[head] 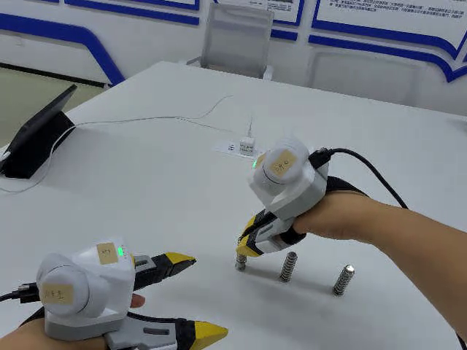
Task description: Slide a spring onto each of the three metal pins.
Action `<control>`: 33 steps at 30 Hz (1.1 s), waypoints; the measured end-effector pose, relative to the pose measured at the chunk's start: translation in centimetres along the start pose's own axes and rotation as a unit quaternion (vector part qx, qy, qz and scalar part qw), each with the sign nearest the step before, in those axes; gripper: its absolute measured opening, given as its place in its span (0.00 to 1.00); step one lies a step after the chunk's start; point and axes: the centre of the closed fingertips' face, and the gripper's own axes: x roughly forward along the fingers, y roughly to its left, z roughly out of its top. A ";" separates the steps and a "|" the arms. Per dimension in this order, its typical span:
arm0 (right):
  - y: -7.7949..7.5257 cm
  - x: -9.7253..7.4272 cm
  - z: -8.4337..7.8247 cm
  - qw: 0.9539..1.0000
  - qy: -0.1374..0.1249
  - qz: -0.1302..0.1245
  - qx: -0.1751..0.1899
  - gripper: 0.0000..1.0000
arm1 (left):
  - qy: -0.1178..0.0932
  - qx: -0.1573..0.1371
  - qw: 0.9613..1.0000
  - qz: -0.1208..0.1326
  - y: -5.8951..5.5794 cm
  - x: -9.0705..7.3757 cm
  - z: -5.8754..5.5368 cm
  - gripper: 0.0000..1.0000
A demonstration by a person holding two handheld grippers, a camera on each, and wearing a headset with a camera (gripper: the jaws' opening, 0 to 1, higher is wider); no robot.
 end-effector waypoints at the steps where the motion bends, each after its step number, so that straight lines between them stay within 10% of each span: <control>1: 0.0 0.0 0.0 1.000 0.000 0.000 0.000 0.12 | 0.000 -0.001 1.000 0.000 0.0 0.0 0.0 0.67; 33: 0.8 0.9 -0.8 1.000 -0.003 0.009 0.003 0.18 | 0.006 -0.004 1.000 0.000 0.0 0.2 -0.3 0.68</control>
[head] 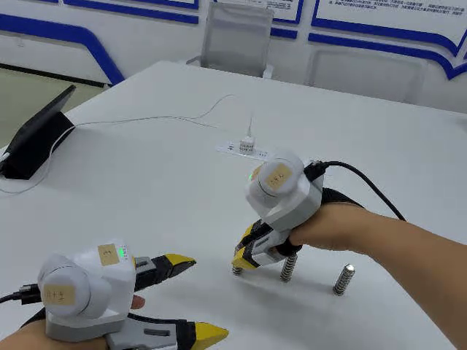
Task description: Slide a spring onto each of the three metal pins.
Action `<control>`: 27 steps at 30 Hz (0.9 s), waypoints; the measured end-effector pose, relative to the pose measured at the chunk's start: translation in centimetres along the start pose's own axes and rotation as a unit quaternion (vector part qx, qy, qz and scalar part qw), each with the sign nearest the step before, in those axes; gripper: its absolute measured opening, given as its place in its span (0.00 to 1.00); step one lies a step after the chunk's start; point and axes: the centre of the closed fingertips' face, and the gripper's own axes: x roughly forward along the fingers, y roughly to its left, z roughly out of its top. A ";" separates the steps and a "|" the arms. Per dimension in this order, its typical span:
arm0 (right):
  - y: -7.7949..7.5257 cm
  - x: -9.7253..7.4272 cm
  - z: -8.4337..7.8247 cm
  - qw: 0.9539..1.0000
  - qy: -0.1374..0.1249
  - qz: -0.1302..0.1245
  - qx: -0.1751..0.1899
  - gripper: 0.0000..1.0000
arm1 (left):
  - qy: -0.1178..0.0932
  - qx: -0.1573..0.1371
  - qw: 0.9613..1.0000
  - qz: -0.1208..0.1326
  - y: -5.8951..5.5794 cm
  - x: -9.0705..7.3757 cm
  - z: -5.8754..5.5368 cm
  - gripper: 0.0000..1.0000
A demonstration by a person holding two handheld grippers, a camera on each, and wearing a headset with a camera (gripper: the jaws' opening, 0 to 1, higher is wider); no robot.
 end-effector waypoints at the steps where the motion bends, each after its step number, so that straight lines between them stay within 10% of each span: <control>1: 0.0 -0.2 -0.1 1.000 -0.002 0.000 0.002 0.18 | 0.000 0.000 1.000 0.000 0.0 0.0 0.0 0.68; 27: -1.5 -4.4 -2.2 0.997 -0.044 -0.048 0.044 0.29 | 0.005 0.008 1.000 -0.006 -0.2 0.5 0.7 0.72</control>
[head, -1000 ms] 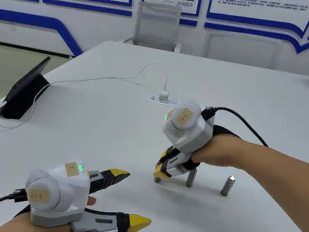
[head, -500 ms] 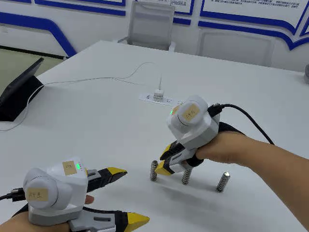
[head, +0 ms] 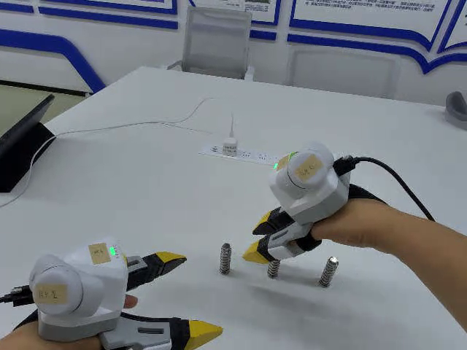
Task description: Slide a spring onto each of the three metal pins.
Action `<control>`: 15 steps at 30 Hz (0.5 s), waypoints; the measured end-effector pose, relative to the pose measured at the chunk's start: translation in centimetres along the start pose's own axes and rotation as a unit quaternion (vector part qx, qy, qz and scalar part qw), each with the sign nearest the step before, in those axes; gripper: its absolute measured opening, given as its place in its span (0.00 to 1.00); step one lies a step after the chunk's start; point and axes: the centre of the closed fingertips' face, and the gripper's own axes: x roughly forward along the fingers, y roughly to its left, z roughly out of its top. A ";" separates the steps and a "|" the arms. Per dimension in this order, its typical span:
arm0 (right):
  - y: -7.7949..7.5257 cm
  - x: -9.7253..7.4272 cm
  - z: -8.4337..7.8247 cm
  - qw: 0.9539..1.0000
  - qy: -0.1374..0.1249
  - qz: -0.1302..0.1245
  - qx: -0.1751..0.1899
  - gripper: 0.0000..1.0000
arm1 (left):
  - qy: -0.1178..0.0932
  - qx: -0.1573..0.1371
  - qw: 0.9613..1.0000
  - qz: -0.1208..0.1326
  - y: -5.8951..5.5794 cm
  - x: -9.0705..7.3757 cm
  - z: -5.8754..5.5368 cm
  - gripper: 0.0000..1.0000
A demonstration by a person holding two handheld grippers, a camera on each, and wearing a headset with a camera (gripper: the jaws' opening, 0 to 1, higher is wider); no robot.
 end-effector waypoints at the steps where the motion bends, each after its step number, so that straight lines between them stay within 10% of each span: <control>1: -0.1 -0.1 -0.1 1.000 -0.001 -0.002 0.001 0.30 | 0.000 0.000 1.000 0.000 0.0 0.0 0.0 0.72; 15: -1.3 -2.9 -1.4 0.999 -0.024 -0.038 0.030 0.36 | -0.002 -0.001 1.000 -0.005 -0.1 0.4 0.4 0.76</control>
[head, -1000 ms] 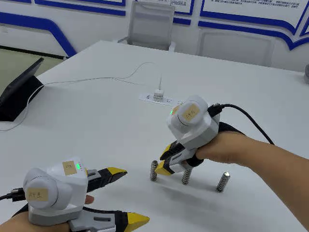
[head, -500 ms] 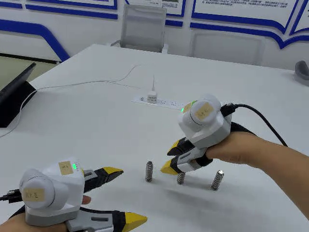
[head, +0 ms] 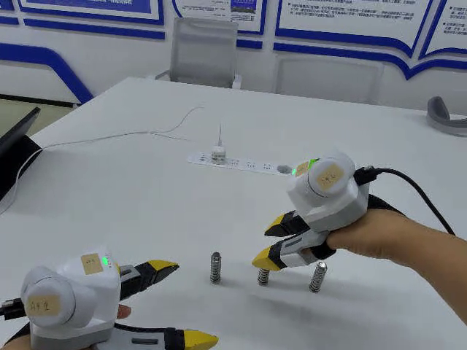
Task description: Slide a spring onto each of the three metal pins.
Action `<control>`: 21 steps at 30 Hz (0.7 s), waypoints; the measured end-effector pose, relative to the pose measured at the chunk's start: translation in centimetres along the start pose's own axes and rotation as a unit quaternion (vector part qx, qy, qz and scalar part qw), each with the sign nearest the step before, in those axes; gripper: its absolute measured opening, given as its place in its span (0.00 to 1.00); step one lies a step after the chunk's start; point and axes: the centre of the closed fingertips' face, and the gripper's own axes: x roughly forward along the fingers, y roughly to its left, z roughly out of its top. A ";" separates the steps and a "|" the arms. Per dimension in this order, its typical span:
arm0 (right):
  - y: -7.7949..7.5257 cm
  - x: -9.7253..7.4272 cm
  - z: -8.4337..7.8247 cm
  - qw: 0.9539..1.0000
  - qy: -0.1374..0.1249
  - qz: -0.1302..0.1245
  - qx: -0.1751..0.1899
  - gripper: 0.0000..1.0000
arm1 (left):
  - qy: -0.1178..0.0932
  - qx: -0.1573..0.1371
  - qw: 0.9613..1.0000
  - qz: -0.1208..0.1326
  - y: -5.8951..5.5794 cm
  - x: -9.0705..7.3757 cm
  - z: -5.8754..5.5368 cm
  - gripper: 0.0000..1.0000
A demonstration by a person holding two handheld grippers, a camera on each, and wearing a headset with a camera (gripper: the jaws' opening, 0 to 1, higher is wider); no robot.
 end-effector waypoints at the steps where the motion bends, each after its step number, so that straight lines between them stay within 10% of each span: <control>1: -0.1 -0.2 -0.1 1.000 -0.002 -0.003 0.002 0.36 | 0.000 0.000 1.000 0.000 0.0 0.0 0.0 0.76; 21: -1.3 -4.7 -2.4 0.993 -0.064 -0.071 0.068 0.45 | -0.005 0.001 1.000 -0.002 0.1 0.2 0.3 0.80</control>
